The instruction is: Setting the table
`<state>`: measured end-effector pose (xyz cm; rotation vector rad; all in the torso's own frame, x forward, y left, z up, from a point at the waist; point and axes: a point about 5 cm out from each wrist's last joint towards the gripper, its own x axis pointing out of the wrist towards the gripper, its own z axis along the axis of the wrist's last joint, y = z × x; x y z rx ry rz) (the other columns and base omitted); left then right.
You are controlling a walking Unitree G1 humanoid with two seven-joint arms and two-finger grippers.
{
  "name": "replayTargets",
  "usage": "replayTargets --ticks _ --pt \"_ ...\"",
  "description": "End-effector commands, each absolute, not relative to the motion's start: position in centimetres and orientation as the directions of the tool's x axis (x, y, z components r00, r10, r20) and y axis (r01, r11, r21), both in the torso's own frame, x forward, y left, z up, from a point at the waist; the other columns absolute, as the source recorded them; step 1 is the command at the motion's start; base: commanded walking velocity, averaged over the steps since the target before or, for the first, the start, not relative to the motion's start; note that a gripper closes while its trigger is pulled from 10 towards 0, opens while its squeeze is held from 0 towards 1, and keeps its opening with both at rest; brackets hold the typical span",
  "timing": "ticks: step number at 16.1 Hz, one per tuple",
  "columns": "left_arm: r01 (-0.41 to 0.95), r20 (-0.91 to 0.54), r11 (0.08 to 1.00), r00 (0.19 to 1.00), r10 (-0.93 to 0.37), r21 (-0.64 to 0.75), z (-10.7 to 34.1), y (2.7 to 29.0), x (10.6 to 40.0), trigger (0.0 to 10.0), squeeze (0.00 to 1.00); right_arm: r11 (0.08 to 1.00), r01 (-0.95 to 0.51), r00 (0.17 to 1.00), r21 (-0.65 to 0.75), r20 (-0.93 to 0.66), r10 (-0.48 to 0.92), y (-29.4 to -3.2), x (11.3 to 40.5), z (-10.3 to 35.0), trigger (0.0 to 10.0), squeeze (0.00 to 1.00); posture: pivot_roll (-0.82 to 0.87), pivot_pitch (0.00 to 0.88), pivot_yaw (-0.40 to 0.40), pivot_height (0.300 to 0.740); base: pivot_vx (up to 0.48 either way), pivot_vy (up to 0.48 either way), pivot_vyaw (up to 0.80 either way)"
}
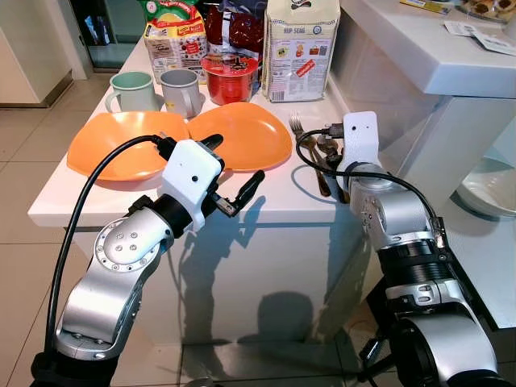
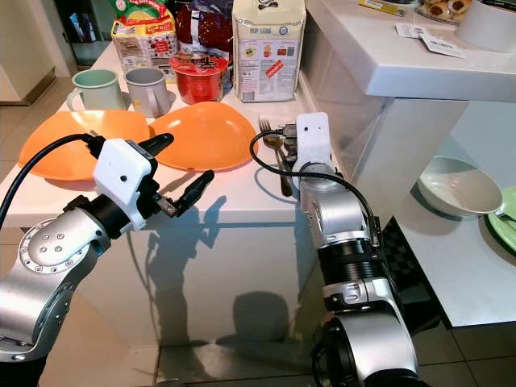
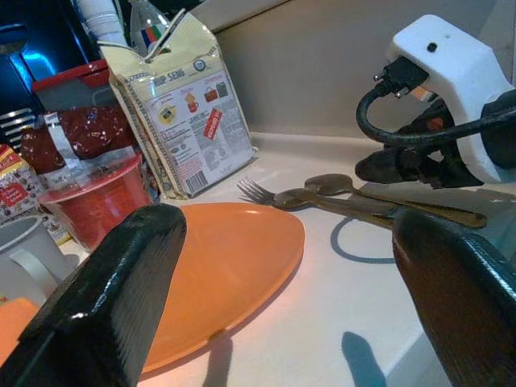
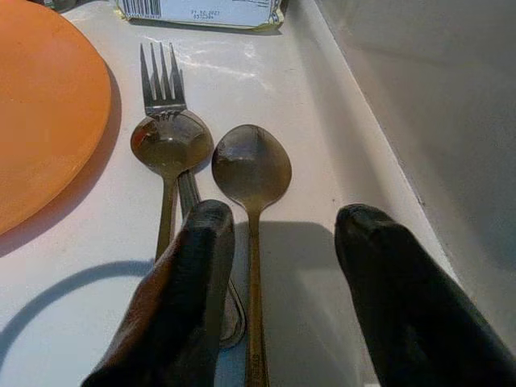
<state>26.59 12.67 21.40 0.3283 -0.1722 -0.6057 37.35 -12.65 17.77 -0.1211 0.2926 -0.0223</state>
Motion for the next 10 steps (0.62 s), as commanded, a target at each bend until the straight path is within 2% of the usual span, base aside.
replayTargets --ticks 1,10 --pt "0.534 0.066 0.763 0.802 -0.593 0.365 21.64 12.58 26.66 10.0 0.0 0.995 0.019 0.957 -0.101 -0.285 -0.047 -12.9 37.38 18.18 10.0 1.0 0.06 0.0 -0.013 0.74 0.0 0.0 0.0" --pt "0.536 0.067 0.761 0.8 -0.596 0.367 21.69 12.51 26.72 10.0 0.0 0.999 0.019 0.93 0.027 -0.368 -0.008 -13.04 37.19 17.23 10.0 1.0 0.06 0.0 -0.011 0.74 0.0 0.0 0.0"
